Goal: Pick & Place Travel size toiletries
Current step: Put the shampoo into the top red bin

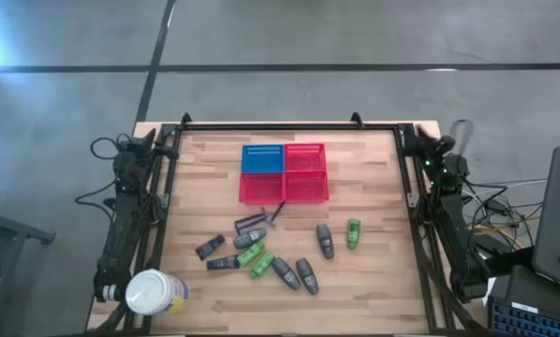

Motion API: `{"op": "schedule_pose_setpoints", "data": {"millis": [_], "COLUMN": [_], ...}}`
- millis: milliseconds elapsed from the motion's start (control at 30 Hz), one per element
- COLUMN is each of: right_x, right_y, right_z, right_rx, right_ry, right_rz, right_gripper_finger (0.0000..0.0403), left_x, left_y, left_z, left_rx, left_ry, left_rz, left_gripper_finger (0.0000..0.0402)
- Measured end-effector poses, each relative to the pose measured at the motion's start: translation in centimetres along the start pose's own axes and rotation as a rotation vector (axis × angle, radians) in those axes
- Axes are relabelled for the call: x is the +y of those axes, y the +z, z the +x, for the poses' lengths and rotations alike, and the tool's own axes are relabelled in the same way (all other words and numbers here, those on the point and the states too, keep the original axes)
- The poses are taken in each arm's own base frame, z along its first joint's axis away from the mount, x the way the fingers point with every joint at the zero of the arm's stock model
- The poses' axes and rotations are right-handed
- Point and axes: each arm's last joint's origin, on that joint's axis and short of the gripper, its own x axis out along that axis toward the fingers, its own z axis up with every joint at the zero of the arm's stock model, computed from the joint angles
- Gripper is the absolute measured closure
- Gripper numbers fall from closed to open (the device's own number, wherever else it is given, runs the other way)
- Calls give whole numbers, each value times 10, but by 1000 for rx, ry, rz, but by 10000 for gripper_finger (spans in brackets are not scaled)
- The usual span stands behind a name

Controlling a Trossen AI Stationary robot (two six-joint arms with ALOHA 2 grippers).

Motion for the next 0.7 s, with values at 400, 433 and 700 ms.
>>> {"op": "schedule_pose_setpoints", "data": {"millis": [400, 433, 700], "right_x": [31, 37, 87], "right_y": [0, 1, 3], "right_z": [-2, -3, -2], "right_rx": [381, 418, 886], "right_ry": [399, 428, 125], "right_rz": [657, 678, 465], "right_gripper_finger": [39, 39, 39], "left_x": [0, 0, 0], "left_y": [0, 0, 0], "left_z": [0, 0, 0], "left_rx": [1, 1, 2], "left_ry": [0, 0, 0], "left_rz": [0, 0, 0], "left_gripper_finger": [275, 275, 275]}}
